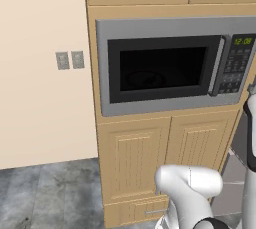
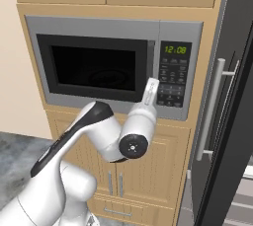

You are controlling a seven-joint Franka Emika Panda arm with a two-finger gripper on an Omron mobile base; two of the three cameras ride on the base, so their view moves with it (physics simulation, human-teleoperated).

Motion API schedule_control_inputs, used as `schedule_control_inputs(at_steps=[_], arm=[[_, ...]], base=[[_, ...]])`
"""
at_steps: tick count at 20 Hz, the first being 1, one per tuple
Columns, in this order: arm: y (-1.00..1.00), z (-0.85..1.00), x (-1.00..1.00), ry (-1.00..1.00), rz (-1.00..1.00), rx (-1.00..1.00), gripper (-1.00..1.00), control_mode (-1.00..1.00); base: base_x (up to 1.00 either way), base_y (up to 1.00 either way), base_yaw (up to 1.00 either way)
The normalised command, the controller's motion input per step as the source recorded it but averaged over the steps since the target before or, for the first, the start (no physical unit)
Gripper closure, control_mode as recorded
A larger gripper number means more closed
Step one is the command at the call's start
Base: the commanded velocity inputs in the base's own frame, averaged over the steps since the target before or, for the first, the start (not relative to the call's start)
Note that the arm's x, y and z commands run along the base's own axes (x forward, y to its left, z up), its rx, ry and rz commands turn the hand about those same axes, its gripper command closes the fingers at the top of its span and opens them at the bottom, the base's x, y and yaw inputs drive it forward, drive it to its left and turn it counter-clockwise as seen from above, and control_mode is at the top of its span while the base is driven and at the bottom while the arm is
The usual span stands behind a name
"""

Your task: Transport the fish from the fridge to the microwave and turn on the microwave.

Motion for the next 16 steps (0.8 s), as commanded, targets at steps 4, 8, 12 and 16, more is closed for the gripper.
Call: schedule_control_inputs(at_steps=[4,8,12,16], arm=[[-0.11,-0.1,0.0,0.0,0.0,0.0,1.0,-1.0],[-0.12,-0.09,0.0,0.0,0.0,0.0,1.0,-1.0],[-0.08,-0.07,0.0,0.0,0.0,0.0,1.0,-1.0],[-0.07,-0.11,0.0,0.0,0.0,0.0,1.0,-1.0]], base=[[0.0,0.0,0.0],[0.0,0.0,0.0],[0.0,0.0,0.0],[0.0,0.0,0.0]])
